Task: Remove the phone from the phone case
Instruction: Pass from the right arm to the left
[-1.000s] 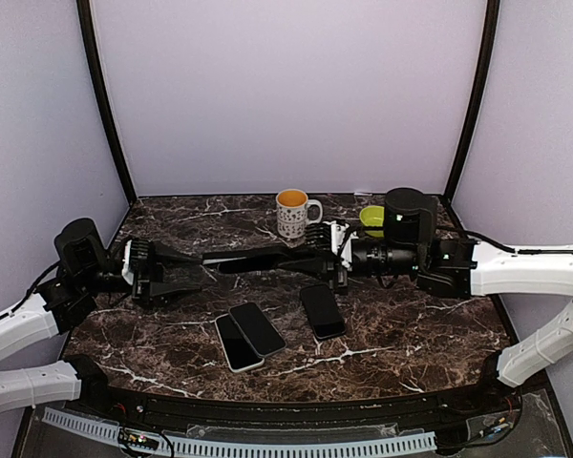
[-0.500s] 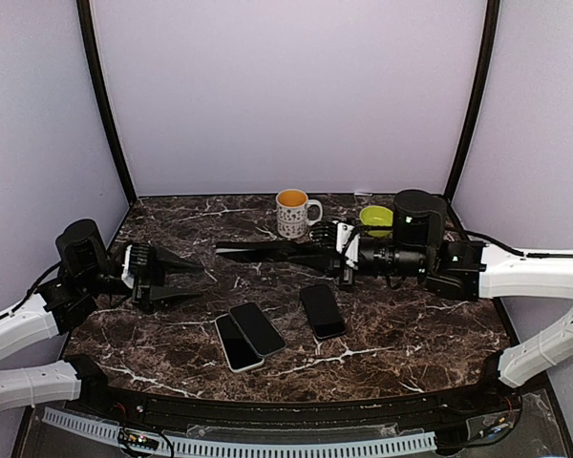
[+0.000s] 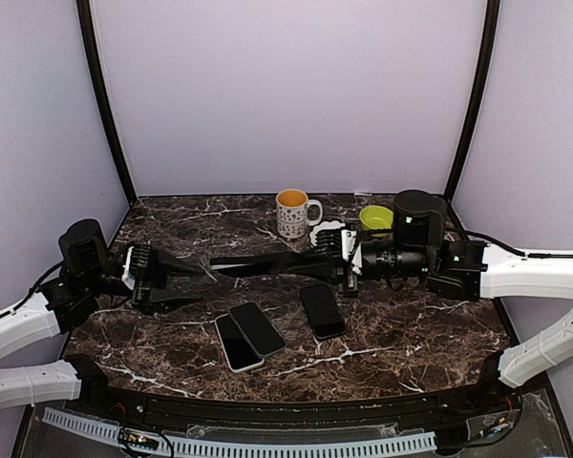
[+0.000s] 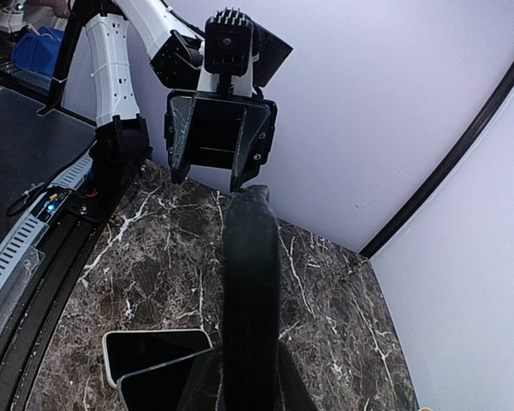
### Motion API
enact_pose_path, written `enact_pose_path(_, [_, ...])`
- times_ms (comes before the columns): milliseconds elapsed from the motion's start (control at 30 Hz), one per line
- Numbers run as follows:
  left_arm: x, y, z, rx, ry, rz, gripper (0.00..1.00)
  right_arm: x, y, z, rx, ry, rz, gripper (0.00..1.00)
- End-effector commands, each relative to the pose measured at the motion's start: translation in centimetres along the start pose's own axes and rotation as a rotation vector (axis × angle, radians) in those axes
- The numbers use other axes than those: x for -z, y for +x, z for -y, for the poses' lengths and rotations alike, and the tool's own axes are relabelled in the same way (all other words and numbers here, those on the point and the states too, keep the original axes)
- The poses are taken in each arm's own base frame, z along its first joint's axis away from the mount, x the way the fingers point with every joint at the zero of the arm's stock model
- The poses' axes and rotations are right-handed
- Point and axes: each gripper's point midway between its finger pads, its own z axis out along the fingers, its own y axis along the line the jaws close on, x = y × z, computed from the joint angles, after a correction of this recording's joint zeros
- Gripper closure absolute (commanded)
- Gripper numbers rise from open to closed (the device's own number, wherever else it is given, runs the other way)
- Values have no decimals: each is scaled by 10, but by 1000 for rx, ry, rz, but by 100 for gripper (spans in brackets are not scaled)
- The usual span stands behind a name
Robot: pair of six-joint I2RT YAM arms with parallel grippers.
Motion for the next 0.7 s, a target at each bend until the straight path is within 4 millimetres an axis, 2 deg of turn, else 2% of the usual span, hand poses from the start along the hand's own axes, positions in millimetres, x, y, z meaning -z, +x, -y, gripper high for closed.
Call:
enact_pose_path(0, [-1,-3,6,9,35,17,57,3,-37,17,59,40,119,100])
enact_pose_path(667, [-5,0,10,19,48,10,57,0,-41,6,48,-10,158,100])
